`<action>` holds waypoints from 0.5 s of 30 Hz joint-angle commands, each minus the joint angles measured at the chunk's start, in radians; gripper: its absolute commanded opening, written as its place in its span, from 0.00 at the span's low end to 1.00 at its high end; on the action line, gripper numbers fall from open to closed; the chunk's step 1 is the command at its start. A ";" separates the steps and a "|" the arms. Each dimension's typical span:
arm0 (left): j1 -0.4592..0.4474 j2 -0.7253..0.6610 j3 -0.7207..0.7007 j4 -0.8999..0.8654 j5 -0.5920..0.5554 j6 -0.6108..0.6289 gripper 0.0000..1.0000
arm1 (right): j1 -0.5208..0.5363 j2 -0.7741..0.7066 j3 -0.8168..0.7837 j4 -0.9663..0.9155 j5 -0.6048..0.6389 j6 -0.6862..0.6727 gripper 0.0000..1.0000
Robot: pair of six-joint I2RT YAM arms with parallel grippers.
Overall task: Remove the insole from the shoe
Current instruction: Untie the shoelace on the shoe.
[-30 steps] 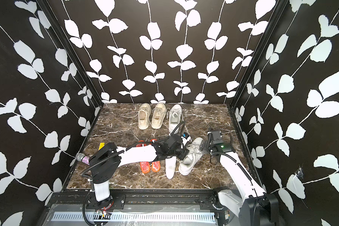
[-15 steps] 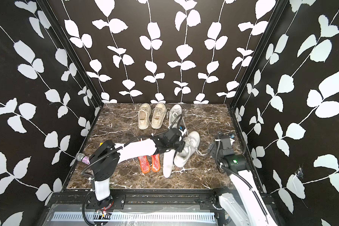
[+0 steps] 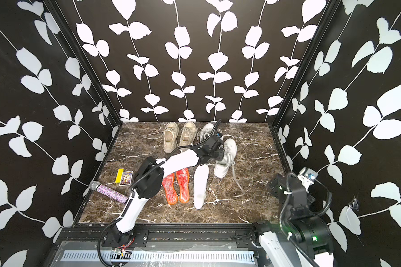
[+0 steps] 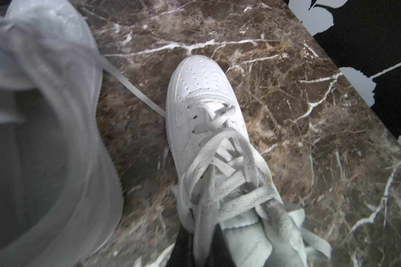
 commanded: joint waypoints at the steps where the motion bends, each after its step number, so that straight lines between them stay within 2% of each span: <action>1: 0.003 0.010 0.121 -0.029 0.008 -0.012 0.00 | -0.004 -0.018 -0.021 0.019 -0.035 -0.078 0.98; 4: 0.001 -0.005 0.112 -0.001 0.058 -0.040 0.00 | -0.004 -0.005 -0.099 0.131 -0.258 -0.131 0.96; 7: -0.003 -0.049 0.064 0.013 0.073 -0.075 0.00 | -0.006 0.073 -0.200 0.239 -0.471 -0.136 0.95; 11: -0.022 -0.144 -0.094 0.112 0.102 -0.159 0.00 | -0.003 0.232 -0.331 0.436 -0.794 -0.153 0.95; 13: -0.048 -0.194 -0.165 0.133 0.071 -0.180 0.00 | 0.001 0.327 -0.359 0.492 -0.844 -0.159 0.94; 15: -0.070 -0.232 -0.218 0.139 0.049 -0.197 0.01 | 0.003 0.379 -0.379 0.518 -0.805 -0.150 0.92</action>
